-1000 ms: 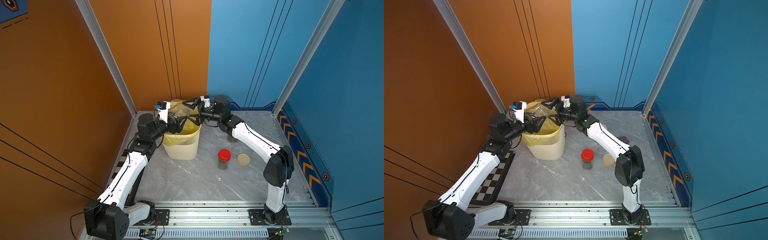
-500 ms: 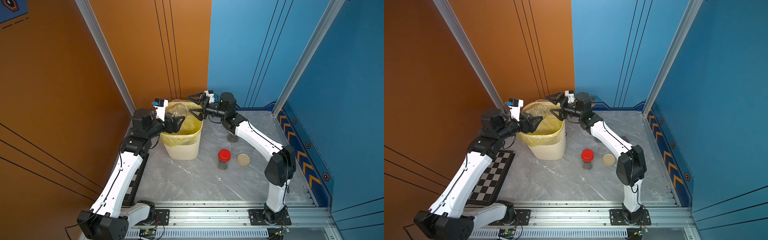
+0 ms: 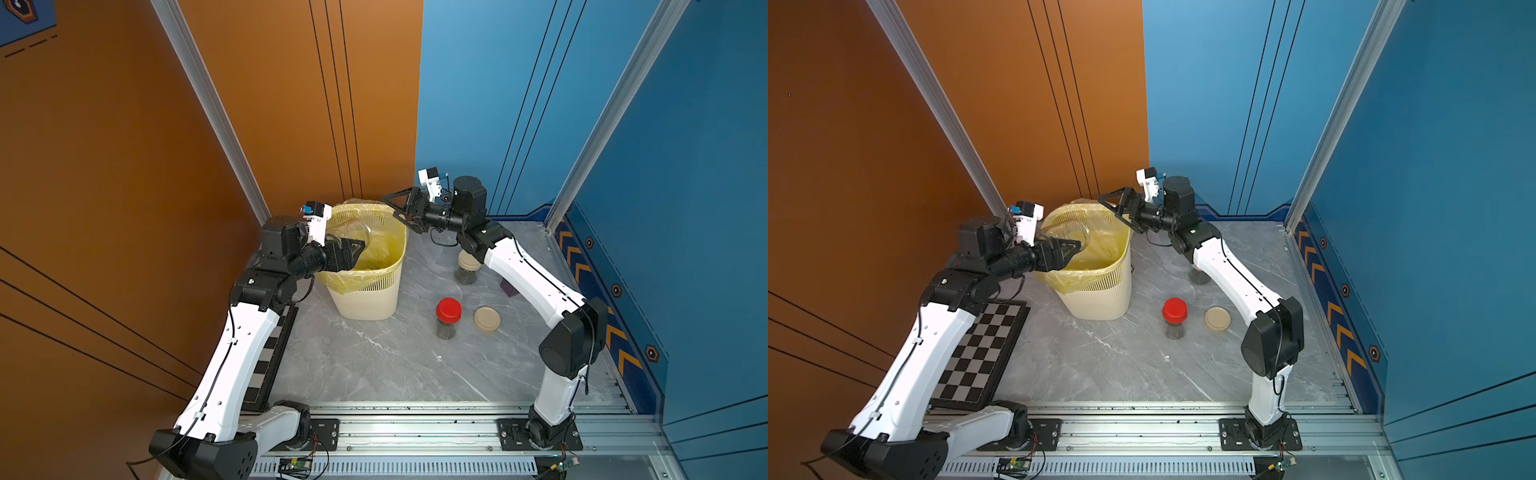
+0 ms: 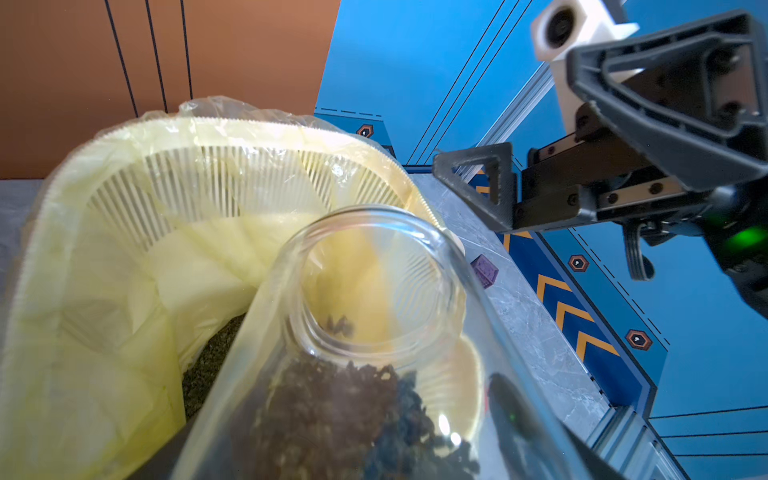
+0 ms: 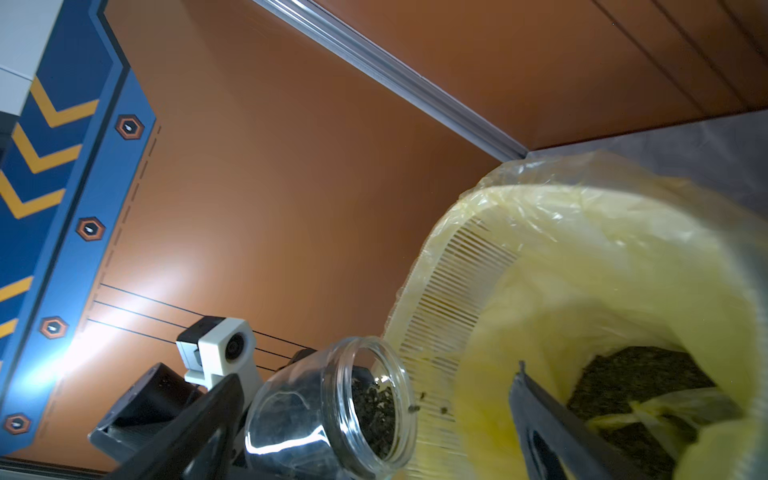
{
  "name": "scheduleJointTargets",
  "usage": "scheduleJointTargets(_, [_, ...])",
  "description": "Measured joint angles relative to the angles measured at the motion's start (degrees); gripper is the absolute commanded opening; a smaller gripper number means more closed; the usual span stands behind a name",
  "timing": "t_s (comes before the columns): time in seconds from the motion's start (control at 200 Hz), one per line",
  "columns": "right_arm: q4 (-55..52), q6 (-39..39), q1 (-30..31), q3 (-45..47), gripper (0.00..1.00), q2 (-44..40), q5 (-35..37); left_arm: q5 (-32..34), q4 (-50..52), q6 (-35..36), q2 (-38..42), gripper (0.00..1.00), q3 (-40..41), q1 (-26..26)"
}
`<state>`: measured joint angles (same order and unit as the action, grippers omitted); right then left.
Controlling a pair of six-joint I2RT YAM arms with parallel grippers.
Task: Empty moldy tea leaves from jars
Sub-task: Pour the moldy tea leaves from the jar into the trash bin.
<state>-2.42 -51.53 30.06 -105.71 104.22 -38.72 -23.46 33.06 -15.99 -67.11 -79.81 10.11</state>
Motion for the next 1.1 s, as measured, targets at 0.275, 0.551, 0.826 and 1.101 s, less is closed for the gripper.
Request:
scheduleJointTargets(0.275, [-5.7,26.5,0.5,0.0,1.00,-4.8,6.7,0.5,6.3,-1.7,-3.6,0.52,-5.7,0.0])
scheduleJointTargets(0.551, [-7.3,49.4,5.4,2.2,1.00,-4.8,12.1,0.7,11.4,-3.4,-6.9,0.52,-10.9,0.0])
scheduleJointTargets(0.826, [-6.1,66.1,7.1,5.8,1.00,-4.6,11.8,0.7,17.0,-3.4,-10.0,0.52,-16.6,0.0])
scheduleJointTargets(1.101, [-5.3,74.1,8.6,6.2,1.00,-3.2,10.0,0.2,22.6,-2.9,-14.6,0.52,-22.3,-0.3])
